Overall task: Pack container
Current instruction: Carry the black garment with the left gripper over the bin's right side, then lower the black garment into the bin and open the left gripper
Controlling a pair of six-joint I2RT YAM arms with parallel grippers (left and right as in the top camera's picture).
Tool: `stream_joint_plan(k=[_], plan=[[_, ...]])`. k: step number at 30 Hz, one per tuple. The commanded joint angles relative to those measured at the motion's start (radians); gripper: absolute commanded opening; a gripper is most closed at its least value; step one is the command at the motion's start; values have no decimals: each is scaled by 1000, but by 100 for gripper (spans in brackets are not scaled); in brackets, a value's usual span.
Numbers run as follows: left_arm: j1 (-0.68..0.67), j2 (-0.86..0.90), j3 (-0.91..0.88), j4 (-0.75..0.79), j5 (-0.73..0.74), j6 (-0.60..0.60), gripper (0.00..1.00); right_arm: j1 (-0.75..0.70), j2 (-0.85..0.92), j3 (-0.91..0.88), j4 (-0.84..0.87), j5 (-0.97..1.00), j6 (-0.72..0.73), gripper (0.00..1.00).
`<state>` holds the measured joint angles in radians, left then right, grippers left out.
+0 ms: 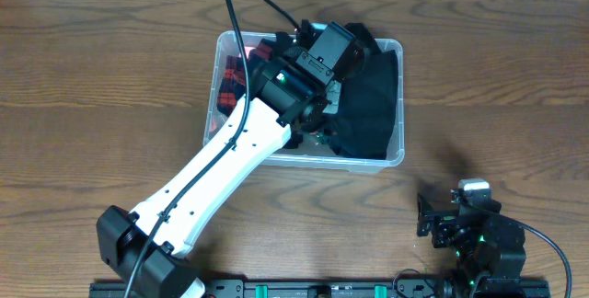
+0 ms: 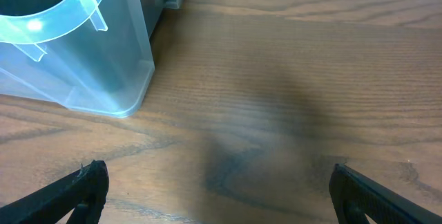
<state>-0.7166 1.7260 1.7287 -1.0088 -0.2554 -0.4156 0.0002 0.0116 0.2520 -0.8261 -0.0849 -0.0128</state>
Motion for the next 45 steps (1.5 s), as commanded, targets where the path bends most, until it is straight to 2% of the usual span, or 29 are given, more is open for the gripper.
stream_joint_plan(k=[1, 2, 6, 8, 13, 17, 20, 27, 32, 37, 41, 45], plan=[[-8, -16, 20, -53, -81, 15, 22, -8, -6, 0, -1, 6, -19, 99], [-8, -23, 20, -64, -120, 16, 28, -8, -6, 0, -1, 6, -19, 99], [-7, -90, 26, -87, -290, 18, 61, -8, -6, 0, -1, 6, -19, 99], [-6, -135, 26, -82, -346, 24, 63, -8, -6, 0, -1, 6, -19, 99], [12, -220, 26, -5, -329, 104, 61, -8, -6, 0, -1, 6, -19, 99], [21, -188, 19, 102, -117, 303, 50, -8, -6, 0, -1, 6, -19, 99], [27, -114, 7, 123, -39, 368, 42, -8, -6, 0, -1, 6, -19, 99], [27, 131, -12, 61, 12, 369, 36, -8, -6, 0, -1, 6, -19, 99], [27, 301, -12, -14, 28, 261, 36, -8, -6, 0, -1, 6, -19, 99], [29, 423, -12, -28, 28, 243, 36, -8, -6, 0, -1, 6, -19, 99], [35, 436, -8, -30, 24, 211, 36, -8, -6, 0, -1, 6, -19, 99], [37, 352, 37, -49, -7, 209, 36, -8, -6, 0, -1, 6, -19, 99]])
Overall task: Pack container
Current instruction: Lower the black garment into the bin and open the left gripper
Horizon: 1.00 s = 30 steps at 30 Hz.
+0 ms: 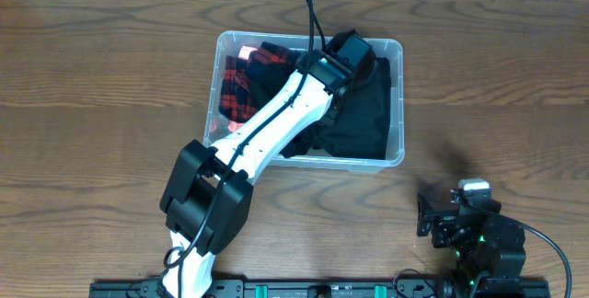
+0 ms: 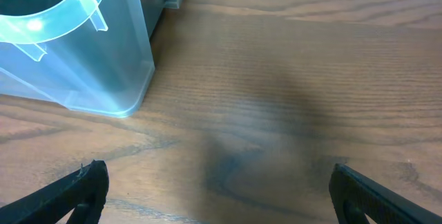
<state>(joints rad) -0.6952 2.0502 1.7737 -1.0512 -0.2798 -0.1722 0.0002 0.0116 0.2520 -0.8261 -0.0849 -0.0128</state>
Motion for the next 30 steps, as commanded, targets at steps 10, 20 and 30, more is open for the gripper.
stream_joint_plan(k=[10, 20, 30], plan=[[19, -207, 24, 314, 180, 101, 37, -8, -6, 0, -1, 6, -19, 99], [60, 14, 14, 444, 425, 120, 37, -8, -6, 0, -1, 6, -19, 99], [60, 122, 15, 400, 452, 116, 37, -8, -6, 0, -1, 6, -19, 99]])
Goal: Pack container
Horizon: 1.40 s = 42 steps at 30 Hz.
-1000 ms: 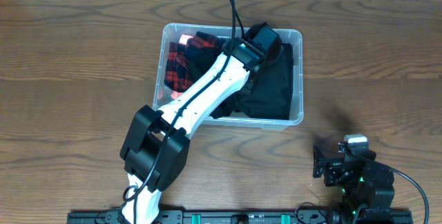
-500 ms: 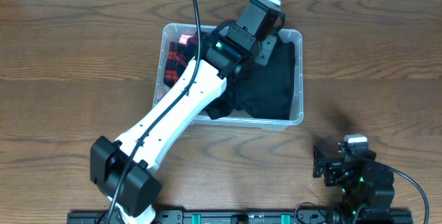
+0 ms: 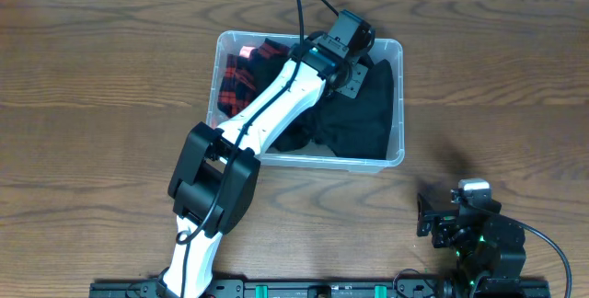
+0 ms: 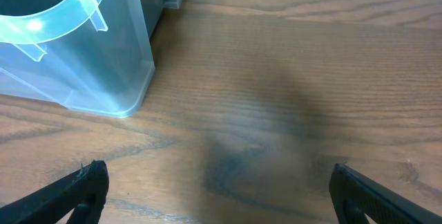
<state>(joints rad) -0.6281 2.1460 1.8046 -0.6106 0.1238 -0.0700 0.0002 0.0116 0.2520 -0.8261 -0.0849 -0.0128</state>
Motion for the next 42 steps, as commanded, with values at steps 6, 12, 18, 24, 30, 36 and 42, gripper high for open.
stream_joint_plan(k=[6, 12, 18, 24, 30, 36, 42], plan=[[7, -105, 0, -77, 47, 13, 37, -8, -6, 0, -1, 6, -19, 99], [34, -310, 0, -238, -60, 12, 43, -8, -6, 0, -1, 6, -19, 99], [98, -467, 0, -488, -254, -85, 51, -8, -6, 0, -1, 6, -19, 99], [238, -663, 0, -657, -340, -135, 51, -8, -6, 0, -1, 6, -19, 99], [354, -904, -9, -741, -411, -202, 51, -8, -6, 0, -1, 6, -19, 99], [359, -1168, -132, -743, -472, -261, 71, -8, -6, 0, -1, 6, -19, 99], [359, -1426, -355, -743, -496, -383, 98, -8, -6, 0, -1, 6, -19, 99]])
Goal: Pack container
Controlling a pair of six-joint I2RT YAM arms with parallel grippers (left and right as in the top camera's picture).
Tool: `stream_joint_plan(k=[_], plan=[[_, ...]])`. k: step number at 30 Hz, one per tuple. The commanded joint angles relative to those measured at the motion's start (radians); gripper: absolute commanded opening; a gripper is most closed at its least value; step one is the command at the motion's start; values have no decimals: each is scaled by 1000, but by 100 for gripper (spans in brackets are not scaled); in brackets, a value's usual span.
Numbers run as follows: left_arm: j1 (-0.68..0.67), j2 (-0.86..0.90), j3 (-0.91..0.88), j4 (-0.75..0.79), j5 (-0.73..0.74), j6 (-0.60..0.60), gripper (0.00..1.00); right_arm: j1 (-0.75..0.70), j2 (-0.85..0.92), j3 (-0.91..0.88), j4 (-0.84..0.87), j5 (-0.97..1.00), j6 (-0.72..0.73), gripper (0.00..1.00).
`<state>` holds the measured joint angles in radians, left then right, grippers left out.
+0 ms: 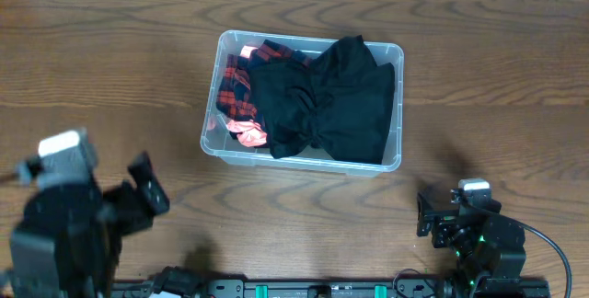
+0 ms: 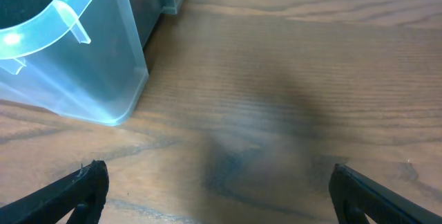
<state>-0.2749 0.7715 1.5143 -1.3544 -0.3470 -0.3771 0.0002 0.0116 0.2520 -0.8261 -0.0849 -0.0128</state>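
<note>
The clear plastic container (image 1: 396, 105) stands at the middle of the table; its near corner (image 2: 76, 65) shows in the right wrist view. Inside lie a black garment (image 1: 336, 105) filling the right and middle, a red plaid cloth (image 1: 235, 91) at the left and a pink piece (image 1: 247, 132) near the front. My left arm (image 1: 69, 229) is blurred at the near left of the table, with its gripper (image 1: 147, 195) clear of the container. My right gripper (image 2: 217, 182) stands open over bare wood at the near right, its fingers (image 2: 90, 182) wide apart and empty.
Brown wooden tabletop (image 1: 488, 96) surrounds the container on all sides. A black rail (image 1: 322, 289) runs along the near edge, where both arm bases sit.
My left arm was reaching into the container's back right over the black garment; now it is out of the container at the near left. The container has shifted slightly. The right arm has not moved.
My left gripper was down in the middle of the container on the black garment, then further back, then at the back rim. Now the arm is drawn back and the black garment lies spread inside. The right gripper stayed open throughout.
</note>
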Motion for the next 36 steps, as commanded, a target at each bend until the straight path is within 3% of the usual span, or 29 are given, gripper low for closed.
stream_joint_plan(k=[1, 6, 14, 20, 29, 36], plan=[[5, -82, -89, 0, -20, -76, 98, -8, -6, 0, -1, 6, -19, 99], [5, -154, -115, -65, -40, -54, 98, -8, -6, 0, -1, 6, -19, 99], [5, -159, -178, -38, -40, 155, 98, -8, -6, 0, -1, 6, -19, 99], [27, -184, -345, 170, -31, 205, 98, -8, -6, 0, -1, 6, -19, 99], [144, -373, -735, 517, 151, 204, 98, -8, -6, 0, -1, 6, -19, 99], [173, -549, -944, 594, 198, 201, 98, -8, -6, 0, -1, 6, -19, 99]])
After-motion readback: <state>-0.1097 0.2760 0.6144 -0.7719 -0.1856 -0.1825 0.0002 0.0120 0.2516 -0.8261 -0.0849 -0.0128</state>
